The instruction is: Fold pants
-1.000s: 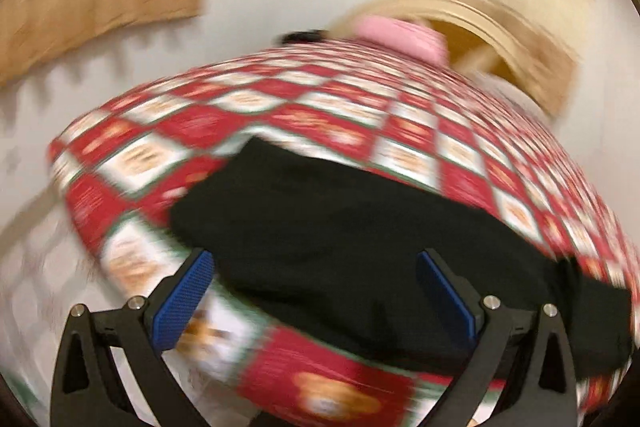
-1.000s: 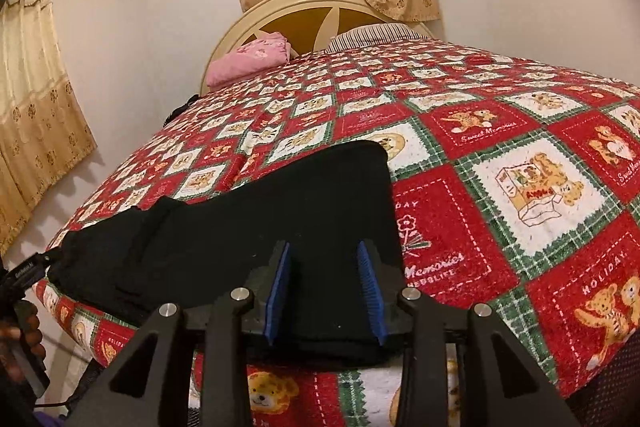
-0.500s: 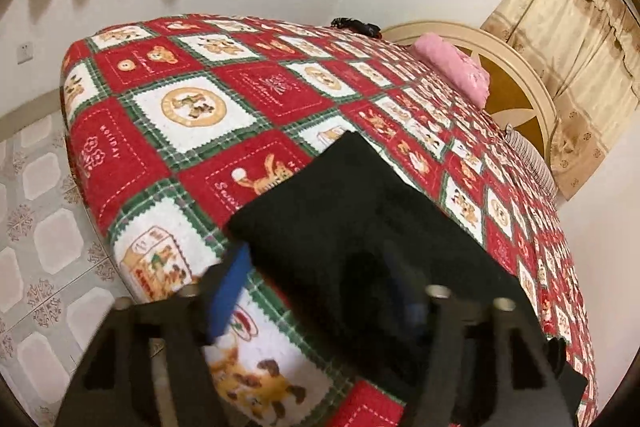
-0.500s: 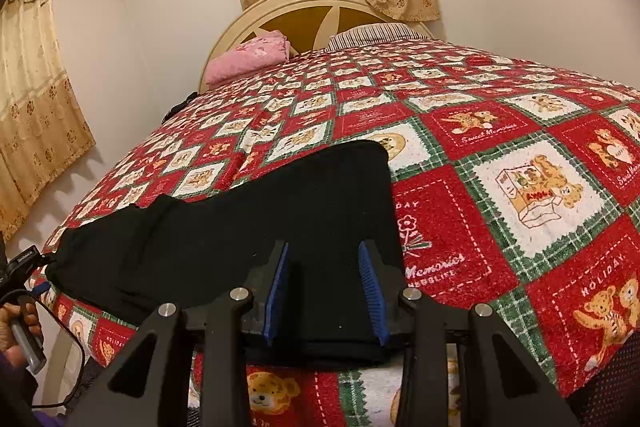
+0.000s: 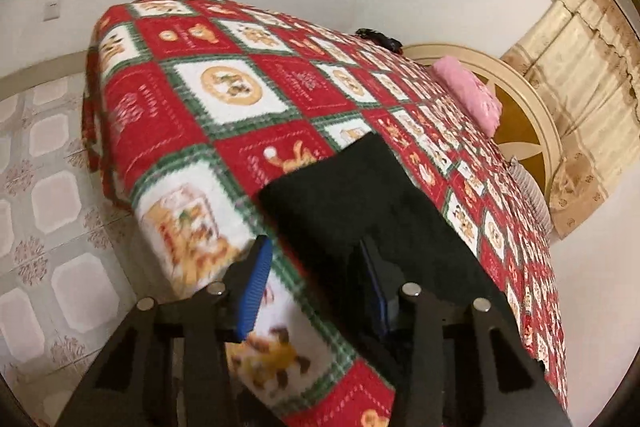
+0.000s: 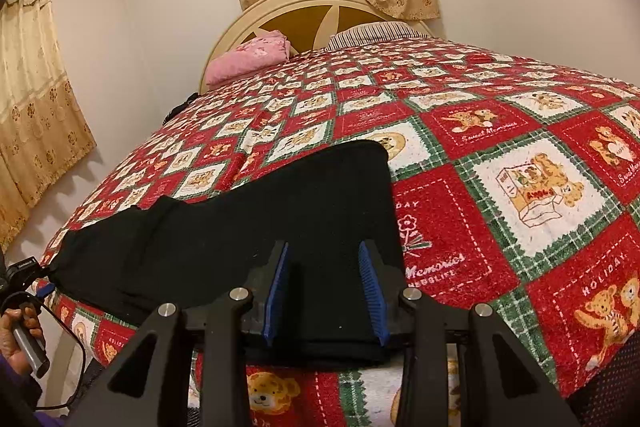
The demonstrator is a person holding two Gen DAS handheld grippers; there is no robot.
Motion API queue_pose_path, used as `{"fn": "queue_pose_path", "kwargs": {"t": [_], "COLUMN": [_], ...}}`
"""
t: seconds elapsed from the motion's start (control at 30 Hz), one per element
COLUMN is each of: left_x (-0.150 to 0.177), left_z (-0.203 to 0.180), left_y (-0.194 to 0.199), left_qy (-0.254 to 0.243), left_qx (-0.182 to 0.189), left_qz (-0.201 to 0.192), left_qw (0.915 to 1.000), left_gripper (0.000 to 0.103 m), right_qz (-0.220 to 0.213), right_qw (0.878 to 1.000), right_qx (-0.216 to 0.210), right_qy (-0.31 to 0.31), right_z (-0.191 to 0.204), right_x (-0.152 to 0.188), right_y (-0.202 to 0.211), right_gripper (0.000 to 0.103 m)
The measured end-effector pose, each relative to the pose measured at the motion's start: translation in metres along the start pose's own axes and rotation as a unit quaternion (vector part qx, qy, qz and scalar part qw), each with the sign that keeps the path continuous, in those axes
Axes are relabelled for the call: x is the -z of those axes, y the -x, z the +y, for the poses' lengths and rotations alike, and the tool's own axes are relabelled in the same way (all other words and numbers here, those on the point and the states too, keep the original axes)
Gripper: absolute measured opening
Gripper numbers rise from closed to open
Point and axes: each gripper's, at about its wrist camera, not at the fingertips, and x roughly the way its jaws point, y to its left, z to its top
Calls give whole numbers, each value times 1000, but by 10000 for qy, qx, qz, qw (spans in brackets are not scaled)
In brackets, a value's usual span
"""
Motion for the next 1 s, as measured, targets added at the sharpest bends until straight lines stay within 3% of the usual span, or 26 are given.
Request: {"fn": "queue_pose_path", "kwargs": {"t": [0.1,0.3,0.33,0.4,0.57,0.67,0.77,1.0], "left_x": [0,-11,-12,-12,-15,-14,-11,-4], "left_z": [-3,1,2,2,5,-7,-27,-68], "left_y": [-4,-17,-18,-21,-24,-21,-12,18], "left_qy": [-17,307,333,260,196,-248,-997,-2083], "left_qx": [38,414,462,413,507,285,45,380], "left_qz": [-27,-207,-239,-242,-114,-151,-343,-913], "left_qw": [10000,9985,9981,9985,9985,9992,9944,9731], "left_gripper": [60,59,54,29,22,19,18,18], "right_qz": [6,12,12,12,-4,-19,-68,-340], "right_qw": [10000,10000,10000,10000,10000,9999,9999,9991], "right_qx": [-1,-37,-26,-11,58,81,94,-11], "right_qy": [8,-44,-26,-12,63,81,122,268], "right_z": [-1,-1,-1,-2,0,1,3,21], "right_x": [-1,-1,-1,-2,-2,-1,-3,-14], "right_y": [0,0,0,0,-1,-1,3,19], "right_gripper": [38,38,38,38,38,39,39,39]}}
